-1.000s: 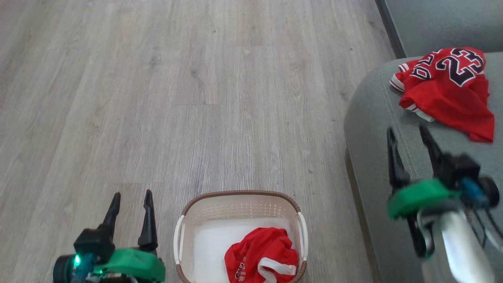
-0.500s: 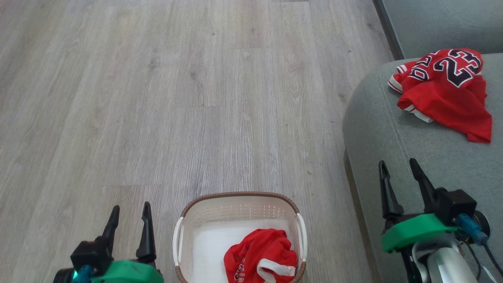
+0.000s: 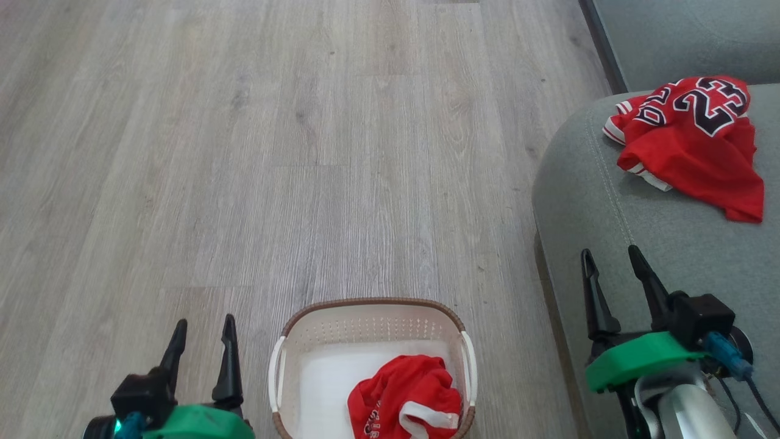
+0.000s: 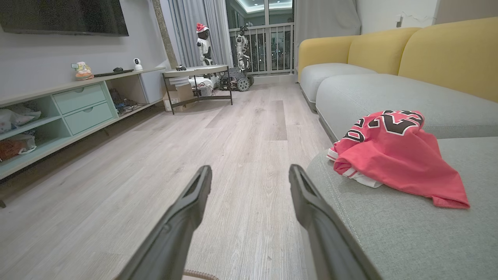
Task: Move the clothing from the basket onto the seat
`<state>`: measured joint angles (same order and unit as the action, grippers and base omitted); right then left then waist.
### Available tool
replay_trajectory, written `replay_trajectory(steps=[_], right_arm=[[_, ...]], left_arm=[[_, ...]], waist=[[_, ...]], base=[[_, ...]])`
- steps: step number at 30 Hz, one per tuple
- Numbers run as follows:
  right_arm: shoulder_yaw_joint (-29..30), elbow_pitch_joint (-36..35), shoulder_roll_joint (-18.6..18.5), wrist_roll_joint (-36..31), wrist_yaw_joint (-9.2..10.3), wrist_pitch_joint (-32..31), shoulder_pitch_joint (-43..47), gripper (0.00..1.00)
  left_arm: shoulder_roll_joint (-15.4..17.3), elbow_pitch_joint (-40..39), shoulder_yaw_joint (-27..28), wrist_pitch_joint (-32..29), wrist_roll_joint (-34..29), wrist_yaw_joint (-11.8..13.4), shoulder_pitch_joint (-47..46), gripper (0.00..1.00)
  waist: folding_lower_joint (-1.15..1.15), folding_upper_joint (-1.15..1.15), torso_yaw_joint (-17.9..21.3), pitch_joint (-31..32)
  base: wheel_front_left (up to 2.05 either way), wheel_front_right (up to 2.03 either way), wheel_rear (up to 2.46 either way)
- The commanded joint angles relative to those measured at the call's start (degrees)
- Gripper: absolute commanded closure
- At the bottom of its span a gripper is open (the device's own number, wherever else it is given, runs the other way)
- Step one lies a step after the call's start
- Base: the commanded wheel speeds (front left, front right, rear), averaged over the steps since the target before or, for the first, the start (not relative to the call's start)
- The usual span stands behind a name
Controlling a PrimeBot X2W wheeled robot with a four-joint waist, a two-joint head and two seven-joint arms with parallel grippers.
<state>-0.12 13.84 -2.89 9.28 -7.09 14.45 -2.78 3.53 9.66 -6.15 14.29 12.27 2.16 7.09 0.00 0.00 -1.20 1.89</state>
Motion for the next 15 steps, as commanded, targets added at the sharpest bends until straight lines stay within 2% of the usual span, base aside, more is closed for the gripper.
replay_trajectory(steps=[1, 15], right_arm=[[-1.4, -2.1, 0.0, 0.5, -0.40, 0.5, -1.0, 0.00], [0.2, -4.3, 0.0, 0.0, -0.40, 0.5, -1.7, 0.00]], left_arm=[[-0.1, -1.6, 2.3, 0.7, -0.6, -0.2, -2.4, 0.00], [-0.5, -1.1, 1.7, 0.7, -2.0, -1.3, -3.5, 0.00]], waist=[[0.00, 0.00, 0.0, 0.0], [0.00, 0.00, -0.2, -2.1]], base=[[0.00, 0.00, 0.00], [0.00, 0.00, 0.00]])
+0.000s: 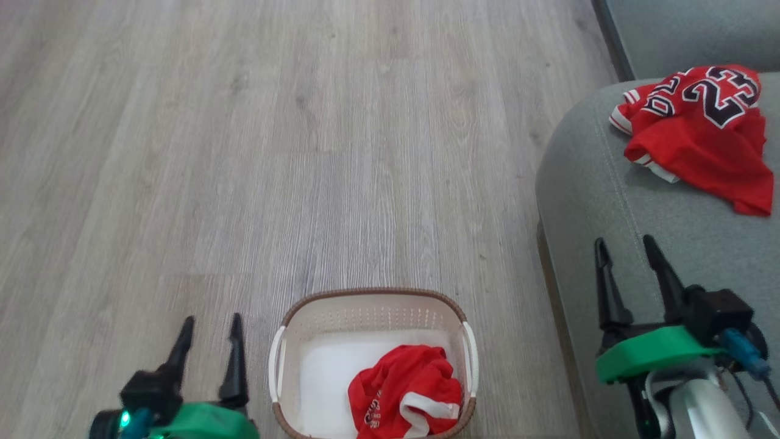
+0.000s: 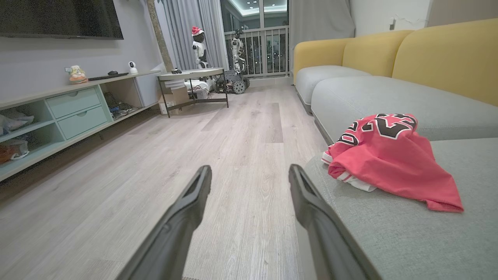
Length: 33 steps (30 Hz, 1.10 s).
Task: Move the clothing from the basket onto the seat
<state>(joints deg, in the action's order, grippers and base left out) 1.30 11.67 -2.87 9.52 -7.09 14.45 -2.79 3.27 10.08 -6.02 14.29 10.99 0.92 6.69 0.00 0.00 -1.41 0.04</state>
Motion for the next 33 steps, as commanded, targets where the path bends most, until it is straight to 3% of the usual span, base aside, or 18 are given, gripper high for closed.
replay_trajectory(steps=[1, 8, 14, 33], right_arm=[[-0.9, -2.5, 0.0, -0.4, -0.40, 0.5, -1.8, 0.00], [2.1, -4.8, 0.0, -1.8, -0.40, 0.5, -4.3, 0.00], [3.8, -6.5, 0.0, -2.8, -0.40, 0.5, -7.8, 0.00], [0.5, -11.5, 0.0, -0.7, -0.40, 0.5, -19.5, 0.00]], left_arm=[[-0.2, -1.2, 1.3, 0.7, -1.0, -0.4, -3.6, 0.00], [-0.3, 3.7, -3.4, 0.7, -3.0, -2.5, -9.2, 0.00], [-0.4, 13.3, -8.8, 0.7, -4.4, -4.2, -16.8, 0.00], [-0.4, 41.6, -22.7, 0.7, -3.7, -4.7, -38.7, 0.00]], waist=[[0.00, 0.00, 0.0, -0.8], [0.00, 0.00, 0.2, -7.0], [0.00, 0.00, 1.7, -14.9], [0.00, 0.00, 11.6, -38.9]], base=[[0.00, 0.00, 0.00], [0.00, 0.00, 0.00], [0.00, 0.00, 0.00], [0.00, 0.00, 0.00]])
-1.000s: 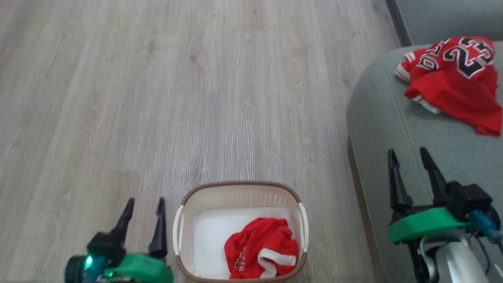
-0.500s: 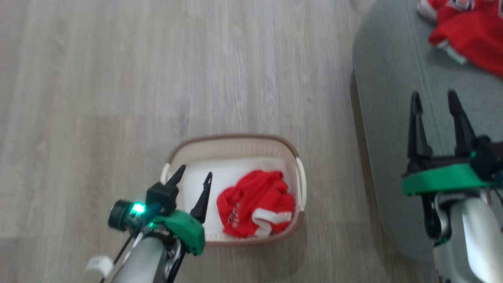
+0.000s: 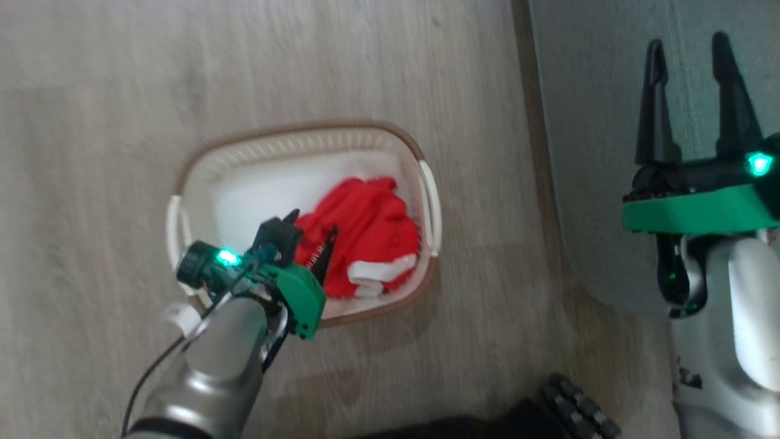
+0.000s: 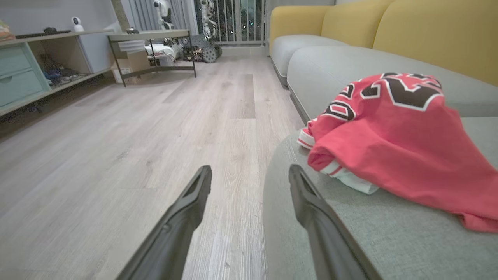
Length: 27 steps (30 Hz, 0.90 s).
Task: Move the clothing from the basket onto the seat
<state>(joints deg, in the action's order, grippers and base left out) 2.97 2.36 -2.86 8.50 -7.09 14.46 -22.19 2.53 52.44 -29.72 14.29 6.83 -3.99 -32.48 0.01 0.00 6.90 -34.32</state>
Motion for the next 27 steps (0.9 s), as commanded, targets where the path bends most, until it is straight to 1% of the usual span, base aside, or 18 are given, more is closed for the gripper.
replay_trajectory(steps=[1, 3, 8, 12, 17, 18, 19, 20, 27], right_arm=[[-1.3, -2.5, 0.0, 0.5, -0.40, 0.5, -0.5, 0.00], [-1.4, -3.6, 0.0, 1.1, -0.40, 0.5, -1.4, 0.00], [-1.7, -5.2, 0.0, 1.9, -0.40, 0.5, -2.6, 0.00], [-2.1, -5.8, 0.0, 2.4, -0.40, 0.5, -3.1, 0.00], [-2.4, -6.3, 0.0, 2.9, -0.40, 0.5, -3.7, 0.00], [-2.4, -6.4, 0.0, 2.9, -0.40, 0.5, -3.7, 0.00], [-2.4, -6.5, 0.0, 2.9, -0.40, 0.5, -3.8, 0.00], [-2.3, -6.5, 0.0, 2.9, -0.40, 0.5, -3.8, 0.00], [-2.4, -5.2, 0.0, 2.9, -0.40, 0.5, -4.0, 0.00]], left_arm=[[0.4, 0.8, 0.6, 0.7, 0.6, 0.3, -0.6, 0.00], [0.4, 5.5, -0.5, 0.7, 0.6, 0.1, -3.7, 0.00], [0.3, 11.7, -1.6, 0.7, 0.6, -1.1, -8.6, 0.00], [0.4, 15.3, -2.4, 0.7, 0.6, -1.9, -11.5, 0.00], [0.6, 18.0, -2.3, 0.7, 1.2, -1.7, -13.7, 0.00], [0.6, 18.4, -2.4, 0.7, 1.3, -1.8, -13.9, 0.29], [0.6, 18.7, -2.5, 0.7, 1.4, -1.9, -14.1, 0.67], [0.6, 19.0, -2.7, 0.7, 1.4, -1.9, -14.2, 1.00], [0.5, 17.8, -3.4, 0.7, 2.4, -2.5, -13.6, 1.00]], waist=[[-0.01, 0.00, 3.7, -5.6], [-0.01, 0.00, 5.0, -8.7], [-0.01, 0.00, 6.5, -12.4], [-0.01, 0.00, 7.2, -14.2], [-0.01, 0.00, 7.8, -15.5], [-0.01, 0.00, 7.8, -15.5], [-0.01, 0.00, 7.9, -15.6], [-0.01, 0.00, 7.8, -15.5], [-0.01, 0.00, 6.9, -12.2]], base=[[0.00, 0.00, 0.00], [0.00, 0.00, 0.00], [0.00, 0.00, 0.00], [0.00, 0.00, 0.00], [0.00, 0.00, 0.00], [0.00, 0.00, 0.00], [0.00, 0.00, 0.00], [0.00, 0.00, 0.00], [0.00, 0.00, 0.00]])
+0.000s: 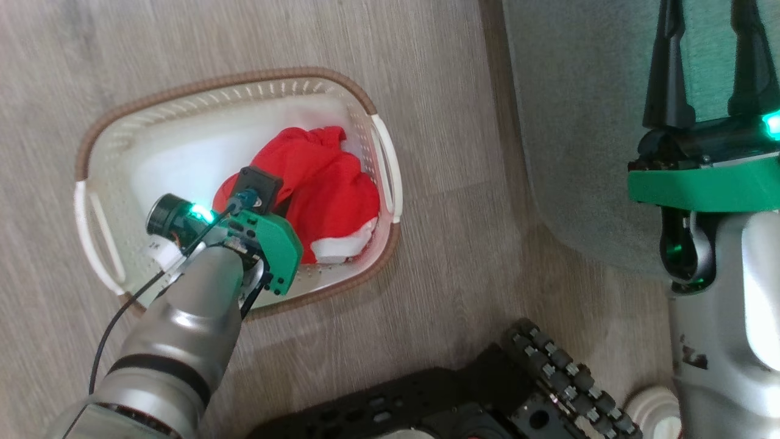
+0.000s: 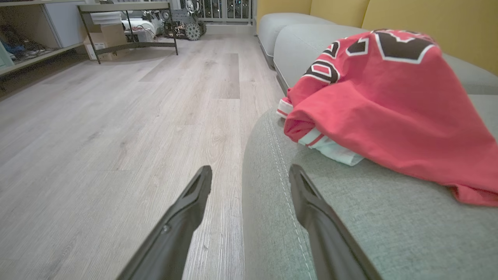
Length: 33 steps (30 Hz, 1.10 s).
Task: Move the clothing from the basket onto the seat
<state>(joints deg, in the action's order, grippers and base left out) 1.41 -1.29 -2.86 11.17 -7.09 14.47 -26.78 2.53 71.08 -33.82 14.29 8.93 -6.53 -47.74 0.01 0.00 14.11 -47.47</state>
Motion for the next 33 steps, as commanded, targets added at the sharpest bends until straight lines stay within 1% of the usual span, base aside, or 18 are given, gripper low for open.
replay_trajectory(steps=[1, 4, 11, 12, 18, 23, 27, 33], right_arm=[[-0.9, -1.2, 0.0, 0.2, -0.40, 0.5, 0.6, 0.00], [-0.9, 0.3, 0.0, 0.2, -0.40, 0.5, 0.9, 0.00], [-1.1, 5.7, 0.0, -0.9, -0.40, 0.5, 2.8, 0.00], [-1.1, 5.7, 0.0, -0.9, -0.40, 0.5, 2.8, 0.00], [-1.0, 9.7, 0.0, -2.3, -0.40, 0.5, 5.5, 0.00], [-0.9, 12.6, 0.0, -3.4, -0.40, 0.5, 8.7, 0.00], [-1.2, 14.6, 0.0, -4.0, -0.40, 0.5, 11.6, 0.00], [-2.2, 16.6, 0.0, -4.3, -0.40, 0.5, 15.1, 0.00]], left_arm=[[0.5, -1.2, 0.7, 0.7, 0.4, 0.0, 1.9, 1.00], [0.8, -3.5, 0.9, 0.7, 0.7, 0.1, 2.7, 1.00], [2.0, -12.7, 1.6, 0.7, 1.2, 0.3, 6.8, 1.00], [2.0, -12.7, 1.6, 0.7, 1.2, 0.3, 6.8, 1.00], [2.7, -19.7, 3.9, 0.7, 2.8, 0.2, 10.6, 1.00], [2.6, -24.3, 5.6, 0.7, 4.2, 0.1, 12.5, 1.00], [2.3, -27.4, 6.0, 0.7, 4.4, 0.1, 13.0, 1.00], [1.9, -31.0, 6.7, 0.7, 5.2, 0.1, 12.6, 1.00]], waist=[[-0.01, 0.00, -0.5, 1.7], [-0.01, 0.00, -1.2, 4.6], [-0.01, 0.00, -3.2, 13.8], [-0.01, 0.00, -3.2, 13.8], [-0.01, 0.00, -5.1, 22.7], [-0.01, 0.00, -6.8, 30.6], [-0.01, 0.00, -7.9, 36.6], [-0.01, 0.00, -8.8, 44.1]], base=[[0.00, 0.00, 0.00], [0.00, 0.00, 0.00], [0.00, 0.00, 0.00], [0.00, 0.00, 0.00], [0.00, 0.00, 0.00], [0.00, 0.00, 0.00], [0.00, 0.00, 0.00], [0.00, 0.00, 0.00]])
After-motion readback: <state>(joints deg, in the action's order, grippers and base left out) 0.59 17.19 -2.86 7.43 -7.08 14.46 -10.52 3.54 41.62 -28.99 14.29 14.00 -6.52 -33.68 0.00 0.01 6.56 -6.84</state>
